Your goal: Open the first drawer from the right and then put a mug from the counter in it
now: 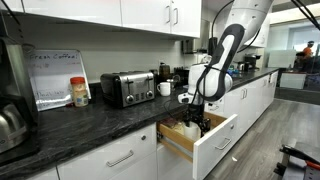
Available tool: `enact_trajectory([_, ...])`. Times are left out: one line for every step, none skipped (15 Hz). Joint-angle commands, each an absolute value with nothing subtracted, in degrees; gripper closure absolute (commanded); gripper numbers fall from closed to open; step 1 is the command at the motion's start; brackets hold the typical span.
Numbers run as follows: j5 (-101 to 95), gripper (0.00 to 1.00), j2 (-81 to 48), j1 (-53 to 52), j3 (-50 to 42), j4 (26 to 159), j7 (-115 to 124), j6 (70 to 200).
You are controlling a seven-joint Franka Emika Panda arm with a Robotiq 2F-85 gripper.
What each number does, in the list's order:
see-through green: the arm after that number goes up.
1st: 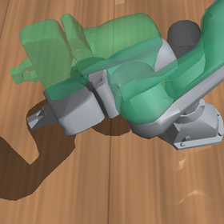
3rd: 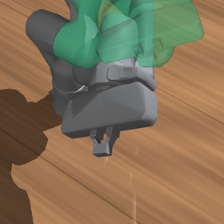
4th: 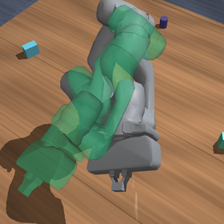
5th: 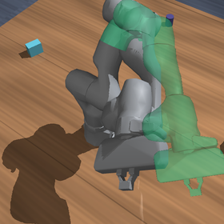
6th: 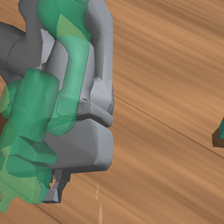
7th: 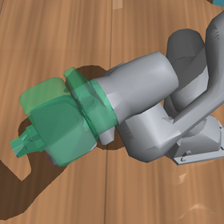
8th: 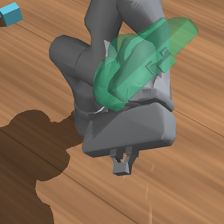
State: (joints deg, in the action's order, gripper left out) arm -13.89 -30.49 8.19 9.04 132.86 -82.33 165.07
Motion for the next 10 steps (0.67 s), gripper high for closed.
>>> enact_trajectory([-13.58,0.0,-27.59,9.91,10.65,131.01,-86.39,159.21])
enact_trajectory([-13.2,0.0,-26.79,9.84,10.66,130.46,-87.21,157.9])
enact_trajectory([-12.95,0.0,-25.75,9.63,10.53,129.99,-88.09,156.39])
enact_trajectory([-12.85,0.0,-24.77,9.3,10.23,129.51,-88.77,154.94])
enact_trajectory([-12.7,0.0,-23.66,9.05,9.98,129.1,-89.56,153.39])
enact_trajectory([-12.73,0.0,-22.83,8.61,9.54,128.58,-90.0,152.18])
enact_trajectory([-12.58,0.0,-21.94,8.4,9.32,128.14,-90.65,150.99])
enact_trajectory([-12.28,0.0,-20.93,8.17,9.15,127.72,-91.05,149.72])
enact_trajectory([-11.67,0.0,-19.98,8.07,9.11,127.27,-91.48,148.37])
enact_trajectory([-11.24,0.0,-19.16,7.85,8.95,126.85,-91.78,147.19])
